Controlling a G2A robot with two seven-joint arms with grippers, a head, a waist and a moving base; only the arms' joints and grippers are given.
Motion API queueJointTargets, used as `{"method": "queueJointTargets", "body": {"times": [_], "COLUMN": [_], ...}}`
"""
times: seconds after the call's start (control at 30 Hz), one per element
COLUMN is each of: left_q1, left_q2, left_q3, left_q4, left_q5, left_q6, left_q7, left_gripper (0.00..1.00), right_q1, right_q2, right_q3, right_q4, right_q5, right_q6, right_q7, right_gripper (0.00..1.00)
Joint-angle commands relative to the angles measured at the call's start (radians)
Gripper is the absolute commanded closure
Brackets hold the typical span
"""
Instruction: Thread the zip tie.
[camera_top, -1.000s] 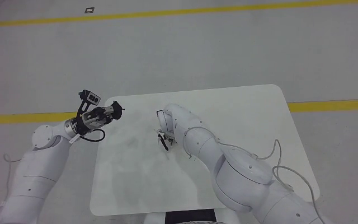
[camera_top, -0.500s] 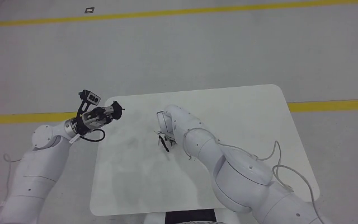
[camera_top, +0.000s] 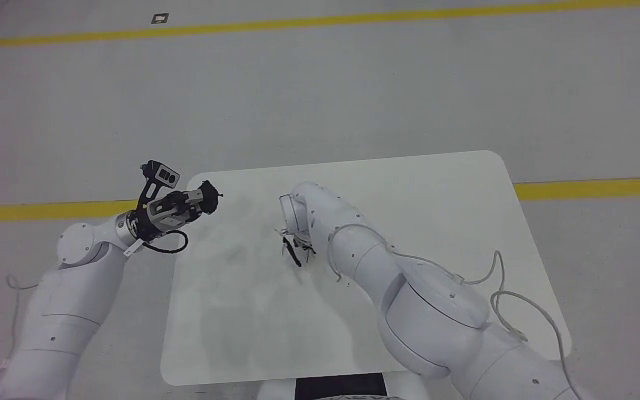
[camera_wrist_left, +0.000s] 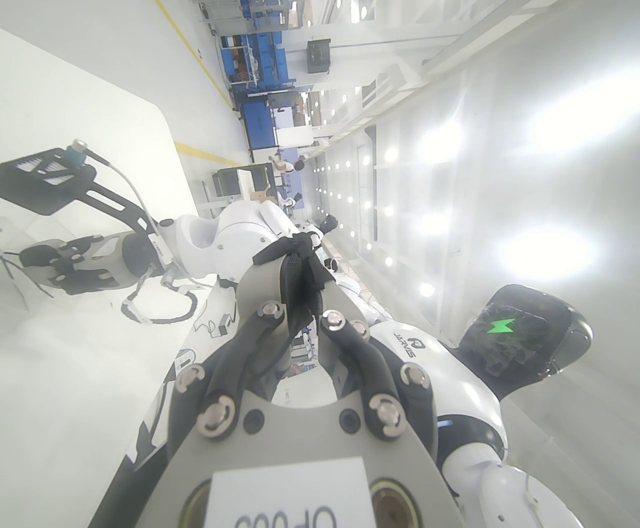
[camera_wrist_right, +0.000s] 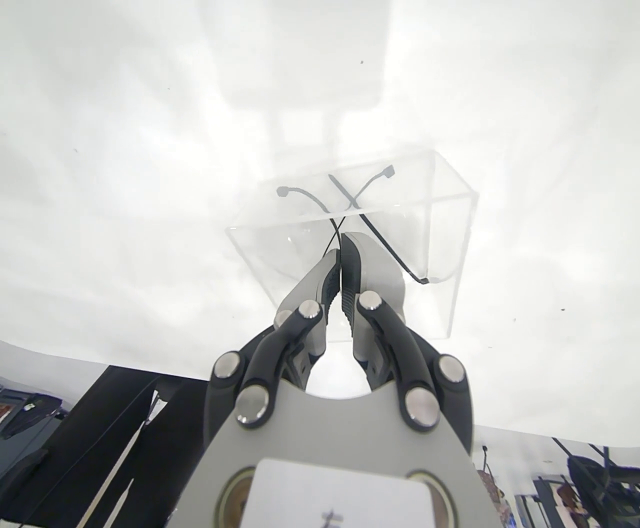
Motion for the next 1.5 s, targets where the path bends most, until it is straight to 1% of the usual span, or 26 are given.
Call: {"method": "queueJointTargets", "body": {"times": [0.0,0.17,0.47,0.63,1.03,1.07,1.1,1.3,1.37,1.47], "left_q1": [0.000,0.000,0.000,0.000,0.000,0.000,0.000,0.000,0.000,0.000], "left_q2": [0.000,0.000,0.000,0.000,0.000,0.000,0.000,0.000,0.000,0.000], "left_q3": [0.000,0.000,0.000,0.000,0.000,0.000,0.000,0.000,0.000,0.000], "left_q4": [0.000,0.000,0.000,0.000,0.000,0.000,0.000,0.000,0.000,0.000], "left_q5": [0.000,0.000,0.000,0.000,0.000,0.000,0.000,0.000,0.000,0.000], "left_q6": [0.000,0.000,0.000,0.000,0.000,0.000,0.000,0.000,0.000,0.000], "left_q7": [0.000,0.000,0.000,0.000,0.000,0.000,0.000,0.000,0.000,0.000], "left_gripper": [1.00,1.00,1.00,1.00,1.00,1.00,1.00,1.00,1.00,1.00], "right_q1": [0.005,0.019,0.061,0.071,0.016,0.012,0.009,-0.005,-0.008,-0.013], "right_q2": [-0.001,-0.001,0.001,0.002,0.003,0.003,0.003,0.004,0.004,0.004], "right_q3": [0.006,0.027,0.077,0.088,0.092,0.093,0.094,0.094,0.095,0.095], "right_q4": [-0.001,-0.003,0.031,0.033,0.024,0.023,0.021,0.016,0.014,0.008], "right_q5": [-0.005,-0.015,0.010,0.012,-0.015,-0.015,-0.014,-0.031,-0.035,-0.040], "right_q6": [0.000,0.000,0.000,0.000,0.000,0.000,0.000,0.000,0.000,0.000], "right_q7": [0.006,0.030,0.068,0.067,0.031,0.030,0.029,0.024,0.022,0.021], "right_gripper": [1.00,1.00,1.00,1.00,1.00,0.99,0.95,0.97,0.95,0.96]}}
